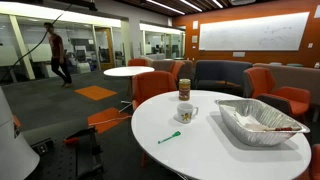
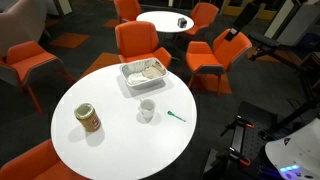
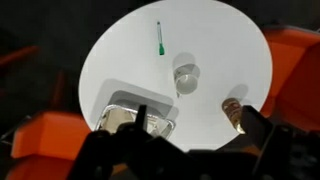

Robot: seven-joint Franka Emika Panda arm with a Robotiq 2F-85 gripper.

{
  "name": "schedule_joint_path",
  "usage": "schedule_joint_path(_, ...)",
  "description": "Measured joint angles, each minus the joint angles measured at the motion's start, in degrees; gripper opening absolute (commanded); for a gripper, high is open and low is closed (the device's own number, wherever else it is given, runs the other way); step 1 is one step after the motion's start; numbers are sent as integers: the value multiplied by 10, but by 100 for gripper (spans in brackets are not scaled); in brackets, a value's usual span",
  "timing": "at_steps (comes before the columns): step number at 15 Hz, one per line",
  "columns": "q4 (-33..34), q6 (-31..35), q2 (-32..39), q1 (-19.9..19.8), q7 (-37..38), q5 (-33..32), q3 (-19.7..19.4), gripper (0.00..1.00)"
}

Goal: Put the marker into the white cup

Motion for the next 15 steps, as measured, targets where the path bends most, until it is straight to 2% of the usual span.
schedule_joint_path(11,-3,5,1,-2,0,0,0,100)
schedule_joint_path(13,-19,26,7,-9,0,-3,0,100)
schedule_joint_path(15,-56,78,25,-19,0,-3,0,100)
